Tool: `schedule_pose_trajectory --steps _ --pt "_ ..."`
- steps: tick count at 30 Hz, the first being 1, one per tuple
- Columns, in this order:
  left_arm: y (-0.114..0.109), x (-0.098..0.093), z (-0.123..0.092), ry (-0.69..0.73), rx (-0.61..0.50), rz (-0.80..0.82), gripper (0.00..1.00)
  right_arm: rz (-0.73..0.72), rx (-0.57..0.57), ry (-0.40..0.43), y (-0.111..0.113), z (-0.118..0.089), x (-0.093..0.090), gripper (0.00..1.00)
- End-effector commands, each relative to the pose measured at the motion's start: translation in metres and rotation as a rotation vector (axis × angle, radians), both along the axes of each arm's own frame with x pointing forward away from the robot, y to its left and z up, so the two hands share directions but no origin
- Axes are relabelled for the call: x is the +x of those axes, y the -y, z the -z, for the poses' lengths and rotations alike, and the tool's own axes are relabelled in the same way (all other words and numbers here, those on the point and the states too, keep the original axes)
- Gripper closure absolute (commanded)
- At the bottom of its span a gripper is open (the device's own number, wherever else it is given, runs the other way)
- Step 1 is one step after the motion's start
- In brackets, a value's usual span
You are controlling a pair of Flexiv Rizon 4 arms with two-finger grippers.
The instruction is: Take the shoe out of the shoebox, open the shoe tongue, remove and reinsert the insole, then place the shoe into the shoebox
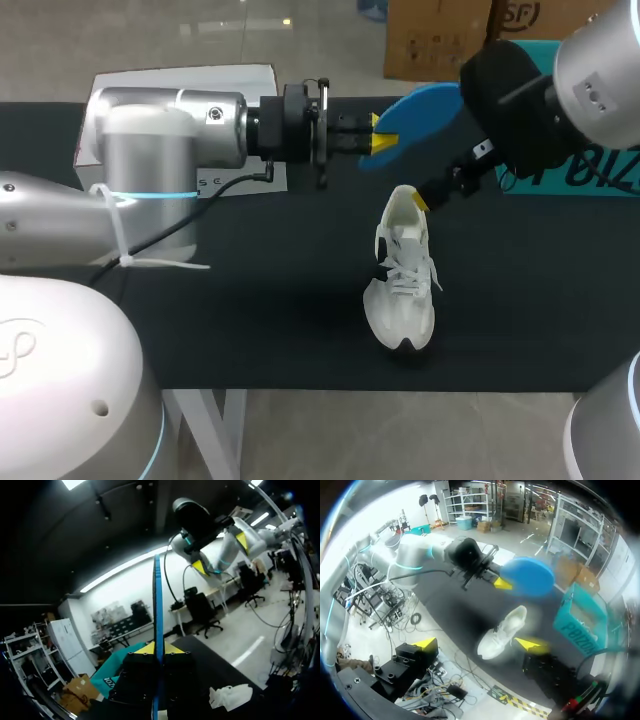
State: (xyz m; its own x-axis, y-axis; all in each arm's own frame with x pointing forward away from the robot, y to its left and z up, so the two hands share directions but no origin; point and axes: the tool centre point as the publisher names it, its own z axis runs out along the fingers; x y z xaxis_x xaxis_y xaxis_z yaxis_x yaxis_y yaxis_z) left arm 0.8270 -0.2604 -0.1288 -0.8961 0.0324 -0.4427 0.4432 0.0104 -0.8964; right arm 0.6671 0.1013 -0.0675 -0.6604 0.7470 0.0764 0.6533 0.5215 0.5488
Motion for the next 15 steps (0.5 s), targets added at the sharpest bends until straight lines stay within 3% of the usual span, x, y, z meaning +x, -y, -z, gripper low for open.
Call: schedule_pose_trajectory --steps 1,14,15 --pt "0.0011 -0.0085 -0.0035 0.013 0.011 -0.03 1.0 0.001 -0.004 -0.006 -0.0034 0.0 0.0034 0.0" --pt "0.0011 -0.0085 -0.0035 0.013 0.011 -0.03 1.0 0.001 -0.004 -0.006 -0.0034 0.0 0.0034 0.0" --pt "0.0005 -0.0086 -0.0128 0.101 0.061 -0.012 1.0 0.001 -0.004 -0.006 -0.0034 0.0 0.0034 0.0"
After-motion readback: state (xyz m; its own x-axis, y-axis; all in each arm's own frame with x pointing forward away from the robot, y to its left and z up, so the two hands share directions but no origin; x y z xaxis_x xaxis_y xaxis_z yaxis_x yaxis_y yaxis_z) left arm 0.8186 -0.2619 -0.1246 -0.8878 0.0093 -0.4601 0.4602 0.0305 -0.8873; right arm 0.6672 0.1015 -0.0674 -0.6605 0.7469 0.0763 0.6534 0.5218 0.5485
